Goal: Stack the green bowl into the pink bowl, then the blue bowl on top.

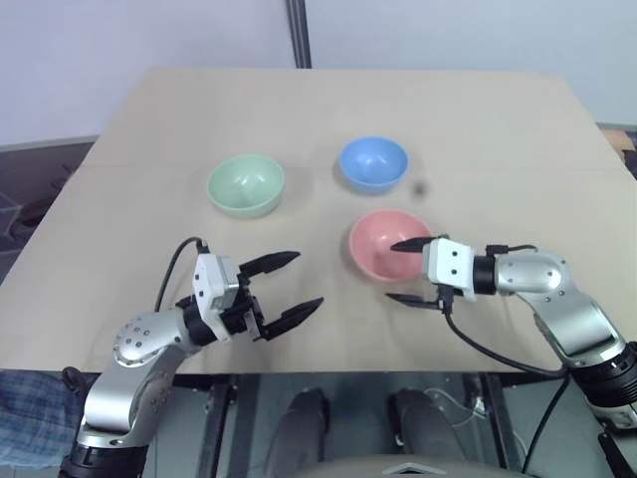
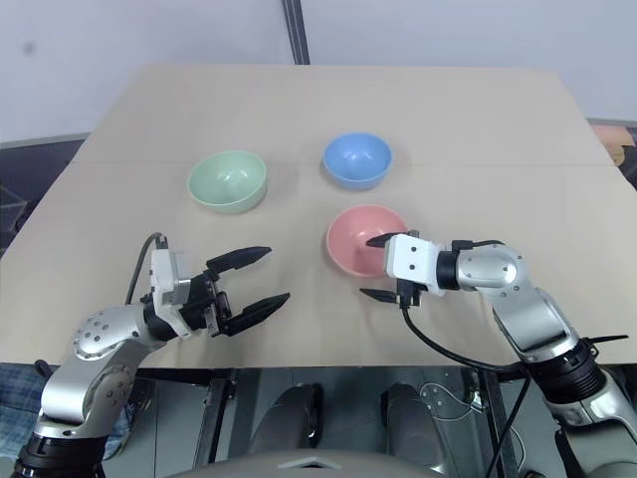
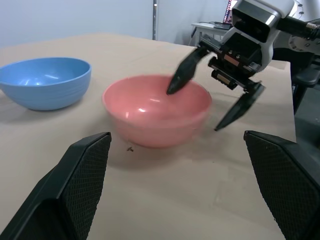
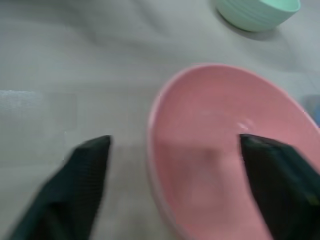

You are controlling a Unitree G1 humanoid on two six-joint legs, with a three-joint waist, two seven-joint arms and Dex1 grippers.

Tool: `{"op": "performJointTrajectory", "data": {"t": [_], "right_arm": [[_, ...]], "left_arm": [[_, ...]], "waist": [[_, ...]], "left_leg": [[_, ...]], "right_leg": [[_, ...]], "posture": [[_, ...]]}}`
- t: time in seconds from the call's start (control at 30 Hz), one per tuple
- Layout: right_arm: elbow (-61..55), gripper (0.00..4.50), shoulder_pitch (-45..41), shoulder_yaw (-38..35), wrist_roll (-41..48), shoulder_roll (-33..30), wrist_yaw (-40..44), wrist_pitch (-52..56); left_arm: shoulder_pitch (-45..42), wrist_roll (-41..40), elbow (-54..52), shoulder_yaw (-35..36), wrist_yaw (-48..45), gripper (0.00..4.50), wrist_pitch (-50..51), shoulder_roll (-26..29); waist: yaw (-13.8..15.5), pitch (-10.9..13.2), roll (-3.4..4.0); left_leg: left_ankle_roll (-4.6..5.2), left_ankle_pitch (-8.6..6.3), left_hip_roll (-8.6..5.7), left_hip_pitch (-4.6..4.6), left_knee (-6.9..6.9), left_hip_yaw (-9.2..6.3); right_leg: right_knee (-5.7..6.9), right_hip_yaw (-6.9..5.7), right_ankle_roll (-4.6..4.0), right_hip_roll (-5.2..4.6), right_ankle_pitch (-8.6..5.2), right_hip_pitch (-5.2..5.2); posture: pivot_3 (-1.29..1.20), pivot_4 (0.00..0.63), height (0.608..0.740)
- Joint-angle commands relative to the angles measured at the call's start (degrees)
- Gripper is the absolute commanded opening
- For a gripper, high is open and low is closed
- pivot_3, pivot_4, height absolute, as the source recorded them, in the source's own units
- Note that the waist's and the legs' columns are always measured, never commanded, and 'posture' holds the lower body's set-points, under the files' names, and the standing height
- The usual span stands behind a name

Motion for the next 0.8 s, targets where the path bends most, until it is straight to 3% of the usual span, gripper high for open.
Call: {"op": "performJointTrajectory", "data": {"t": [0.03,0.2,0.4,0.63,0.8], "right_arm": [[-3.4,4.46,-0.72,-2.82,3.94,-0.07,1.08,1.31],[-5.34,4.46,-0.51,-10.69,16.73,-0.19,3.53,6.95],[-5.17,4.46,1.81,-17.86,25.35,-2.38,5.44,10.41],[-1.58,4.46,3.24,-23.67,27.96,-5.9,4.24,12.94],[2.56,4.46,5.37,-26.46,26.24,-13.07,7.67,12.06]], "left_arm": [[0.12,-0.63,-1.5,1.35,-0.04,4.5,-0.66,0.48],[0.19,-0.86,-1.63,1.49,0.12,4.5,-0.43,0.48],[-0.67,0.85,-0.36,2.27,2.45,4.5,-0.21,0.55],[-4.73,1.7,3.43,4.79,3.82,4.5,0.35,2.6],[-8.49,2.74,7.34,6.65,2.94,4.5,0.73,6.45]], "waist": [[0.0,0.0,0.0],[0.02,0.0,-0.01],[0.08,0.0,-0.01],[0.02,0.01,-0.01],[0.23,0.02,-0.02]], "left_leg": [[0.0,0.0,0.0,0.0,0.0,0.0],[0.0,0.0,0.0,-0.01,0.0,-0.01],[0.0,0.0,0.0,-0.01,0.0,-0.02],[0.0,0.0,0.0,-0.01,0.0,-0.01],[0.01,0.0,-0.02,-0.03,-0.01,-0.01]], "right_leg": [[0.0,0.0,0.0,0.0,0.0,0.0],[-0.01,0.0,0.0,-0.01,0.0,0.01],[0.0,-0.02,0.0,0.0,0.0,0.01],[0.0,-0.02,0.0,0.02,0.0,0.01],[-0.04,-0.04,0.0,0.0,0.0,0.01]], "posture": [[0.0,0.15,0.74],[0.0,0.15,0.74],[0.0,0.15,0.74],[0.0,0.15,0.74],[0.0,0.15,0.74]]}}
